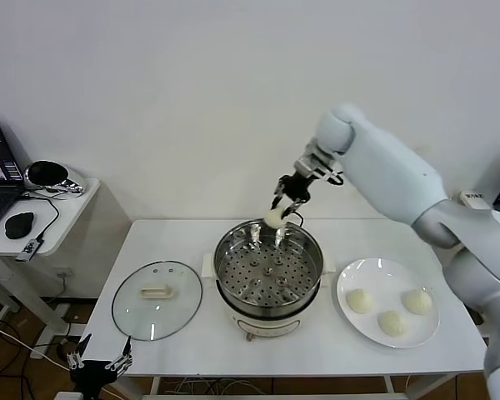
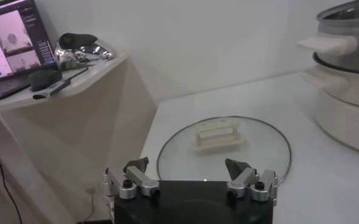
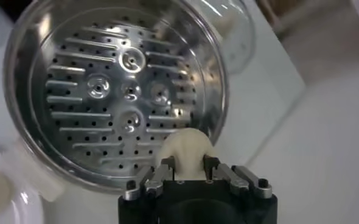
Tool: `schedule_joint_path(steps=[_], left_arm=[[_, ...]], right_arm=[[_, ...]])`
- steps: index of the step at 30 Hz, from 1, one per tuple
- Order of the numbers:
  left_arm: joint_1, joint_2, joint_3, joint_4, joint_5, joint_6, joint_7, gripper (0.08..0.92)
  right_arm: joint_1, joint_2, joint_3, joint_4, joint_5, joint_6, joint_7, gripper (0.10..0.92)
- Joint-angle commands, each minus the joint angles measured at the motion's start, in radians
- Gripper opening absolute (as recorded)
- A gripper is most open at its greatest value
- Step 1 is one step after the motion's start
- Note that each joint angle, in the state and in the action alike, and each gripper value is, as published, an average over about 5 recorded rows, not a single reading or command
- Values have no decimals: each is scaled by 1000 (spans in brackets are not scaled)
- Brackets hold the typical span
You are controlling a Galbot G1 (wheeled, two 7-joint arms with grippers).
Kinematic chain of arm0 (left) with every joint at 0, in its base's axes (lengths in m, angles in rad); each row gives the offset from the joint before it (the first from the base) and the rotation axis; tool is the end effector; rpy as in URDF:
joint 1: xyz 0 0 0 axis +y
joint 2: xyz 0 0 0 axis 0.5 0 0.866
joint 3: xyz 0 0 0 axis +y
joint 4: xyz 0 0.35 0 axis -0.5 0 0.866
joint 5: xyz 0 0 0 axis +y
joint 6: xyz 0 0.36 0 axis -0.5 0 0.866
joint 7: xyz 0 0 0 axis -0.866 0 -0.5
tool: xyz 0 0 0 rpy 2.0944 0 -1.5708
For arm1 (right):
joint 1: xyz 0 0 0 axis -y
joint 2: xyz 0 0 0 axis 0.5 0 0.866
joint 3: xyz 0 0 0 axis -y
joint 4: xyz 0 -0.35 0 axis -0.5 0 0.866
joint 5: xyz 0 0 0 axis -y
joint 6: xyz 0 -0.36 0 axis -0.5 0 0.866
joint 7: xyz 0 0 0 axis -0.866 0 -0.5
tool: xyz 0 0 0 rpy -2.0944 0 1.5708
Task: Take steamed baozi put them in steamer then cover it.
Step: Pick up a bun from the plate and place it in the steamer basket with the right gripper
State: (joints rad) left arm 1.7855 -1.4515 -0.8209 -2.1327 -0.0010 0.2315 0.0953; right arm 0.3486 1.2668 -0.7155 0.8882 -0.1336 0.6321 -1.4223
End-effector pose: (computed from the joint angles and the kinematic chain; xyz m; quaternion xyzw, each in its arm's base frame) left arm 0.1169 0.1074 -0.3044 0.0509 -0.9721 -0.1163 0.1970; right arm 0.6359 0.0793 -0.0201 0.6865 -0.2580 0.6797 0.0156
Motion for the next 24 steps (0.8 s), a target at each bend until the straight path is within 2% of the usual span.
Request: schedule_joint_path(steps=[1, 14, 24], left_arm=[[5, -3, -2, -6, 1, 0, 0, 823], [1, -27, 1, -28, 2, 4, 6, 823], [4, -20, 3, -16, -3, 1, 5, 823]], right_arm=[[33, 49, -90, 11, -14, 198, -8, 340], [-16, 65, -88, 0, -148, 198, 22, 344], [-51, 81, -94, -25, -192, 198, 51, 345]])
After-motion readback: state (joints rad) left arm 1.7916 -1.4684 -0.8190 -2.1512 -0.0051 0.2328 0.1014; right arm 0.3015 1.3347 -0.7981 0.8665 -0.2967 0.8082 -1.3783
